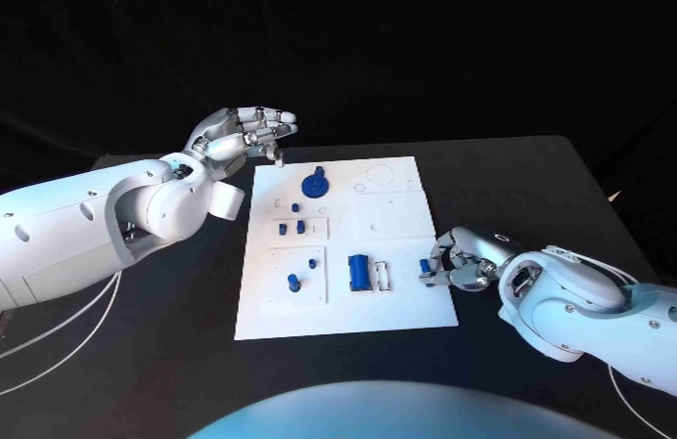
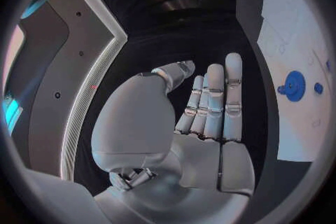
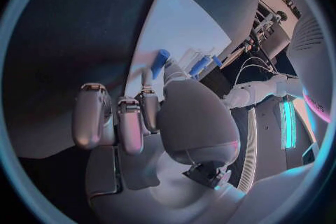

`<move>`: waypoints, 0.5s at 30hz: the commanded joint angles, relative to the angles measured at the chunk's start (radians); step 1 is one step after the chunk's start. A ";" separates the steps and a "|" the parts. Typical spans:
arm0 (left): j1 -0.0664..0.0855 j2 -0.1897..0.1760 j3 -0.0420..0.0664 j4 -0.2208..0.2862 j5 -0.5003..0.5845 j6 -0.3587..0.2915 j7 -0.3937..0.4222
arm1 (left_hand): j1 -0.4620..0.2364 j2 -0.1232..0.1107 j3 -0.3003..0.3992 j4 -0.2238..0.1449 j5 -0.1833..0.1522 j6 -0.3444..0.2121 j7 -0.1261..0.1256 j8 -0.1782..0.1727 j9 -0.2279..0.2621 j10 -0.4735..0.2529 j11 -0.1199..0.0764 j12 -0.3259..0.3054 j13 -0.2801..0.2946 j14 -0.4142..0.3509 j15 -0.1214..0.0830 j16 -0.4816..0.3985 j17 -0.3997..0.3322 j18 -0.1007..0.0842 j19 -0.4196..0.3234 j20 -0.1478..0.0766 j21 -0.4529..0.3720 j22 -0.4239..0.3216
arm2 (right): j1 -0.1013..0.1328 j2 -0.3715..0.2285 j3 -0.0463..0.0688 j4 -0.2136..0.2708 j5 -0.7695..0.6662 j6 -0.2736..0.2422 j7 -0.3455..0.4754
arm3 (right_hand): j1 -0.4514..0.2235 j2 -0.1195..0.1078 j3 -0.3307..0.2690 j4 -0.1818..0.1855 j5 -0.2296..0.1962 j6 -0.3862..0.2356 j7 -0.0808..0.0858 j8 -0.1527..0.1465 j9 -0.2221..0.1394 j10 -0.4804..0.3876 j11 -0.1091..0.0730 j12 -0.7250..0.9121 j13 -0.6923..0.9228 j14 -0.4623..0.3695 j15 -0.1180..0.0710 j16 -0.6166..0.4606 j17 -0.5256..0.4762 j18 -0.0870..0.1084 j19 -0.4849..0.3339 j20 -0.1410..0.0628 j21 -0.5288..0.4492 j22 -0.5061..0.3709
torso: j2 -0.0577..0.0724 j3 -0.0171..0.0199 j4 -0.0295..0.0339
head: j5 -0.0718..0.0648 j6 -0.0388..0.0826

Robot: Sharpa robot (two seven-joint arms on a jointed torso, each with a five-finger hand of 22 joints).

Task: Assemble the parts on the task board

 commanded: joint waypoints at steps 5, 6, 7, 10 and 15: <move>0.000 -0.001 0.000 0.003 -0.005 0.017 0.008 | -0.001 0.007 0.002 -0.002 0.004 -0.009 0.036 0.006 0.001 -0.005 -0.001 0.003 -0.001 -0.008 0.000 0.004 -0.001 0.007 -0.003 0.005 0.007 0.001 | -0.007 0.018 -0.001 -0.014 -0.037 0.044 -0.018 | 0.096 0.019 0.060 -0.030 -0.021 0.016 -0.010 -0.020 -0.013 -0.005 -0.010 0.001 0.053 0.090 -0.001 -0.002 0.186 -0.002 0.010 0.001 -0.003 0.163 | -0.001 0.0007 -0.0005 | 0.004 -0.006; 0.000 -0.001 0.000 0.003 -0.005 0.018 0.008 | -0.001 0.007 0.002 -0.002 0.004 -0.009 0.036 0.006 0.001 -0.005 -0.001 0.003 -0.001 -0.008 0.000 0.004 -0.001 0.007 -0.003 0.005 0.007 0.001 | -0.008 0.020 -0.001 -0.015 -0.040 0.047 -0.019 | 0.110 0.020 0.072 -0.036 -0.021 0.017 -0.011 -0.023 -0.014 -0.006 -0.011 0.000 0.053 0.090 -0.002 -0.002 0.186 -0.002 0.010 0.001 -0.003 0.163 | -0.001 0.0008 -0.0010 | 0.005 -0.006; 0.000 -0.001 0.000 0.004 -0.005 0.018 0.008 | -0.001 0.007 0.002 -0.002 0.004 -0.009 0.036 0.006 0.001 -0.005 -0.001 0.003 -0.001 -0.008 0.000 0.004 -0.001 0.007 -0.003 0.005 0.007 0.001 | -0.009 0.022 -0.001 -0.016 -0.044 0.050 -0.020 | 0.137 0.020 0.103 -0.050 -0.012 0.020 -0.013 -0.028 -0.019 -0.007 -0.013 0.000 0.054 0.090 -0.004 -0.002 0.186 -0.002 0.011 -0.002 -0.002 0.164 | -0.001 0.0007 -0.0012 | 0.006 -0.007; 0.000 -0.001 0.000 0.004 -0.005 0.018 0.007 | -0.001 0.007 0.002 -0.002 0.004 -0.009 0.036 0.006 0.001 -0.005 -0.001 0.003 -0.001 -0.008 0.000 0.004 -0.001 0.007 -0.003 0.005 0.007 0.001 | -0.010 0.026 -0.001 -0.021 -0.056 0.058 -0.026 | 0.181 -0.001 0.209 -0.084 0.006 0.031 -0.014 -0.041 -0.029 -0.009 -0.016 -0.004 0.053 0.090 -0.006 -0.003 0.187 -0.003 0.012 -0.005 -0.002 0.167 | -0.002 0.0008 -0.0013 | 0.007 -0.007; 0.000 -0.002 0.000 0.004 -0.005 0.017 0.007 | -0.002 0.007 0.003 -0.002 0.004 -0.011 0.035 0.008 0.002 -0.007 -0.001 0.005 -0.001 -0.009 0.000 0.005 -0.002 0.007 -0.003 0.005 0.007 0.002 | -0.012 0.032 -0.001 -0.025 -0.074 0.064 -0.034 | 0.092 -0.083 0.520 -0.176 0.038 0.015 -0.005 -0.016 0.007 -0.003 -0.004 -0.008 0.052 0.091 0.006 -0.002 0.189 -0.003 0.014 -0.001 -0.003 0.174 | -0.002 0.0002 -0.0014 | 0.007 -0.009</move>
